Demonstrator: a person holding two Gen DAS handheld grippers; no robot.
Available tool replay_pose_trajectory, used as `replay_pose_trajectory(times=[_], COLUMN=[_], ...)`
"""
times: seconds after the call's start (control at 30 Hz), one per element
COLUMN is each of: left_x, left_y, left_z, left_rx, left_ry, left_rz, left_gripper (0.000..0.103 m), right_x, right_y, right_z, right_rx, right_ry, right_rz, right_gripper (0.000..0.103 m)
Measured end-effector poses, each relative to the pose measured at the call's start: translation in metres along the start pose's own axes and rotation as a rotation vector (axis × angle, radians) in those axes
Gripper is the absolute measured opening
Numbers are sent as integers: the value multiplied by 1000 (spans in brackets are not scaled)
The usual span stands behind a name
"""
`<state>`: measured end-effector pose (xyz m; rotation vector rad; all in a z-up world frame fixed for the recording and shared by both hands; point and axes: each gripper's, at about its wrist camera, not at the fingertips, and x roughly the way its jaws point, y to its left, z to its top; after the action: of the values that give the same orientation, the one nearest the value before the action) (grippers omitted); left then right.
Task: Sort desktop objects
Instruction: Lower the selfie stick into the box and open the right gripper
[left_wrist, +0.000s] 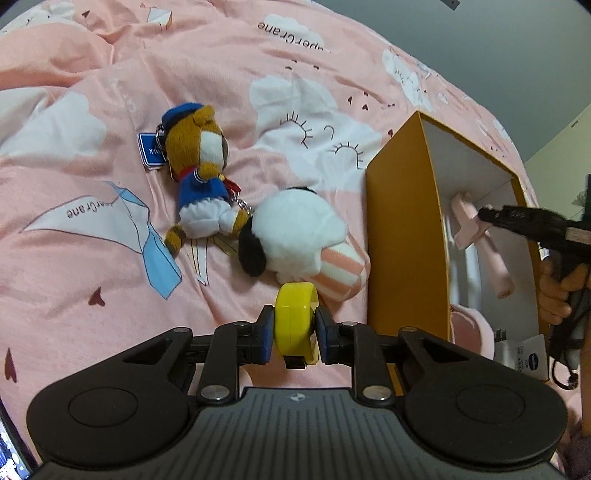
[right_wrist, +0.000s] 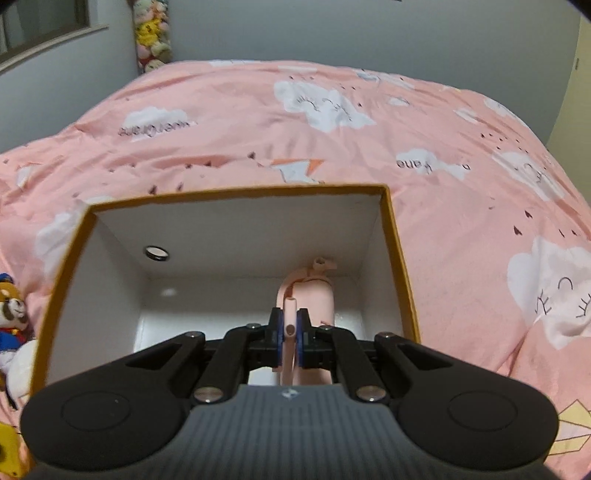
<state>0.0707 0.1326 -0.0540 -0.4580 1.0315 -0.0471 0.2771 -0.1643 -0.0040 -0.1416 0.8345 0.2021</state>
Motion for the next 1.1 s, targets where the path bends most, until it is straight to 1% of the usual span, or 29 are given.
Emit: replay_pose_trajectory(times=[0.07, 0.1, 0.27, 0.37, 0.53, 0.7, 0.73, 0.8, 0.83, 0.87, 0.93, 1.03, 1.1], left_x=[-4, -5, -10, -12, -17, -15, -15, -14, -14, -15, -14, -11, -9], left_y=[1, 2, 2, 4, 4, 3, 2, 2, 1, 0, -1, -3, -5], left_z=[0, 0, -1, -2, -2, -3, -3, -4, -4, -4, -5, -4, -5], left_rx=[-8, -8, -1, -8, -5, -1, 1, 3, 5, 8, 12, 17, 20], left_ry=[-14, -20, -43, -49, -69, -64, -62, -61, -61, -62, -58, -49, -44], left_rz=[-14, -20, -24, -35, -38, -40, -40, -42, -43, -44, -46, -48, -46], left_gripper=[26, 26, 26, 26, 26, 26, 26, 26, 26, 26, 26, 26, 26], right_x=[3, 3, 2, 4, 2, 1, 0, -1, -2, -4, -10, -16, -16], right_y=[2, 2, 4, 9, 12, 14, 15, 16, 15, 13, 12, 23, 33], right_z=[-2, -4, -4, -2, -3, -4, -5, -5, -3, -2, 1, -5, -16], right_rx=[-16, -29, -64, -131, -239, -312, -329, -370, -377, -379, -415, -571, -718], right_ry=[20, 25, 63, 91, 140, 183, 183, 172, 173, 171, 162, 160, 172], right_rz=[-28, -57, -86, -113, -113, -90, -98, -124, -123, -111, -54, 32, 84], right_gripper=[8, 9, 10, 10, 11, 14, 13, 18, 18, 18, 18, 23, 26])
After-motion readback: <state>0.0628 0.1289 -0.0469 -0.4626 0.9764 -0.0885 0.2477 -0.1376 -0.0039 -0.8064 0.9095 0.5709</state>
